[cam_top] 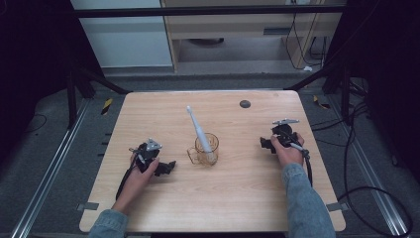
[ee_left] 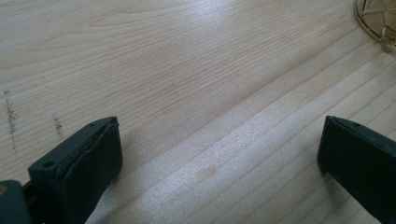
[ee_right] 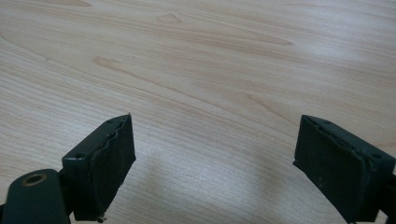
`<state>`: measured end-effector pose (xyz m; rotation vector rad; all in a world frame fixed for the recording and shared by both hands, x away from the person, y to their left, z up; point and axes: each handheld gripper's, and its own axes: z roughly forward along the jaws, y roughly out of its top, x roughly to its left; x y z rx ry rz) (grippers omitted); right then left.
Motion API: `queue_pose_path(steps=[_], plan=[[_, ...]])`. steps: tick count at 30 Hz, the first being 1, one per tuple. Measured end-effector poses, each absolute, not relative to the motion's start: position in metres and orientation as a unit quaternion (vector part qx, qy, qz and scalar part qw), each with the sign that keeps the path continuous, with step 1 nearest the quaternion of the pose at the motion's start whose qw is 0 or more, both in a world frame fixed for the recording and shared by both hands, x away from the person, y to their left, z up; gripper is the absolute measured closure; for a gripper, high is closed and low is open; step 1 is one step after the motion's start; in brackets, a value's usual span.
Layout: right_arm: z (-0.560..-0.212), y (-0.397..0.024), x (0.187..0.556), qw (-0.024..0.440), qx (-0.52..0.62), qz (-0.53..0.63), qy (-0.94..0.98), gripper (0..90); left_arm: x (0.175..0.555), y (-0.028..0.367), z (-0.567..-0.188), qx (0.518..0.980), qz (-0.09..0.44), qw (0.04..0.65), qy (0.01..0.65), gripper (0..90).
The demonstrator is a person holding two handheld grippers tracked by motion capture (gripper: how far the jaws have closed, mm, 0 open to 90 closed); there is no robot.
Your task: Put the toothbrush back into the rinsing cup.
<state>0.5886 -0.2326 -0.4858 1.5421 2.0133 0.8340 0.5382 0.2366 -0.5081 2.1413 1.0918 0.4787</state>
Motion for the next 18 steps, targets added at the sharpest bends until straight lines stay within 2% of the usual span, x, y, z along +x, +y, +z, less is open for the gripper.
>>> queue_pose_path(steps=[14, 18], plan=[[-0.499, -0.245, 0.598, 0.241, 0.599, 0.293, 0.705, 11.1, 0.538, 0.237, -0.508, 0.822, 0.184, 0.338, 0.419, 0.0], [-0.506, -0.242, 0.600, 0.244, 0.592, 0.293, 0.710, 8.1, 0.538, 0.237, -0.508, 0.822, 0.183, 0.339, 0.419, 0.0]])
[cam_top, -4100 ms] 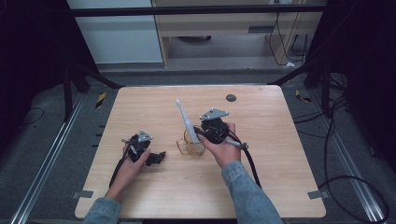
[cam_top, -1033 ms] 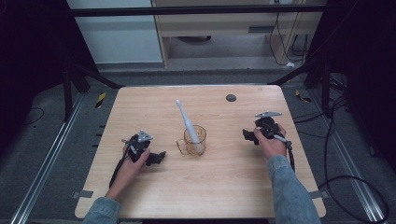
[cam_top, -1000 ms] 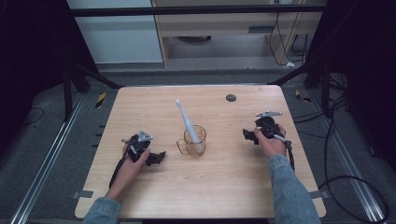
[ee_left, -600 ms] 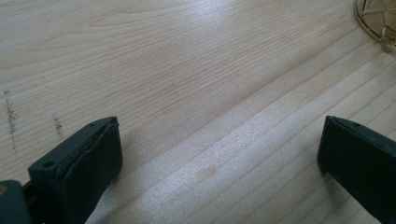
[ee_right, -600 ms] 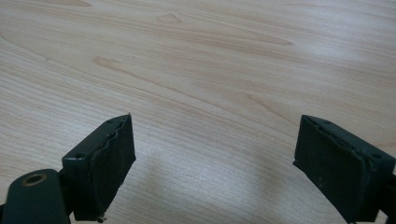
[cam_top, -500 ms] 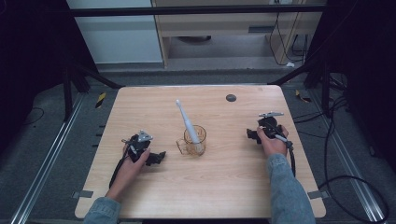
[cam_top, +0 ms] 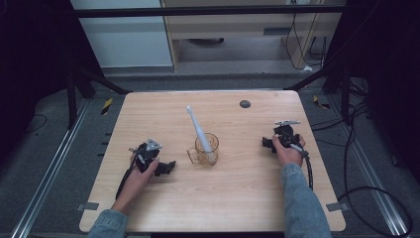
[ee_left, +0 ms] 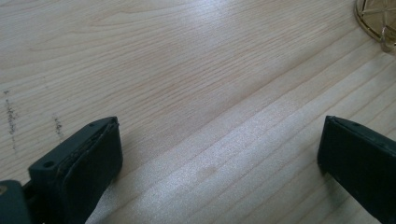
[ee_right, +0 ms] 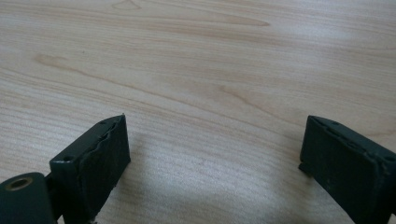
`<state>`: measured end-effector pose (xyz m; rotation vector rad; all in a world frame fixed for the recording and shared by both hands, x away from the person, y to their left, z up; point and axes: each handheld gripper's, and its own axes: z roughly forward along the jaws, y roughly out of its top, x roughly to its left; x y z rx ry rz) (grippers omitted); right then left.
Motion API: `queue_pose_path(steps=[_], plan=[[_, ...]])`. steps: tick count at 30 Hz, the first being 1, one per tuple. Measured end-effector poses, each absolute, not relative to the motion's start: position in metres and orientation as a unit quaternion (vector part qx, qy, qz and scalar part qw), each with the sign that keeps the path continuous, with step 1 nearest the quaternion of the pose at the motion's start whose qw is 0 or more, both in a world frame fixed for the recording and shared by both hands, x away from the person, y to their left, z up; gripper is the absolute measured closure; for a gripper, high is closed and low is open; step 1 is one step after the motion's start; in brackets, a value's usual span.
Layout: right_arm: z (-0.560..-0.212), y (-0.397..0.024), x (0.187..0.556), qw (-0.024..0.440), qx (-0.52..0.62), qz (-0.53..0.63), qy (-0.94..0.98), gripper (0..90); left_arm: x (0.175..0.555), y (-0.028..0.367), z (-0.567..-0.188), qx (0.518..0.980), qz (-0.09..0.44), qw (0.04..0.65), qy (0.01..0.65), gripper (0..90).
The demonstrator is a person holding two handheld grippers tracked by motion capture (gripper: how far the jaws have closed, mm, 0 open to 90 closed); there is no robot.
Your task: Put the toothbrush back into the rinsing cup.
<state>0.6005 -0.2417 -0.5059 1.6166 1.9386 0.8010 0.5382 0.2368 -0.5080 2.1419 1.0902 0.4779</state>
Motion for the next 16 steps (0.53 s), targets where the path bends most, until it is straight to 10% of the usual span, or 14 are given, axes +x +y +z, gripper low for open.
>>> queue_pose_path(steps=[16], plan=[[-0.511, -0.231, 0.600, 0.259, 0.613, 0.296, 0.685, 0.2, 0.538, 0.237, -0.508, 0.821, 0.185, 0.339, 0.421, 0.0]])
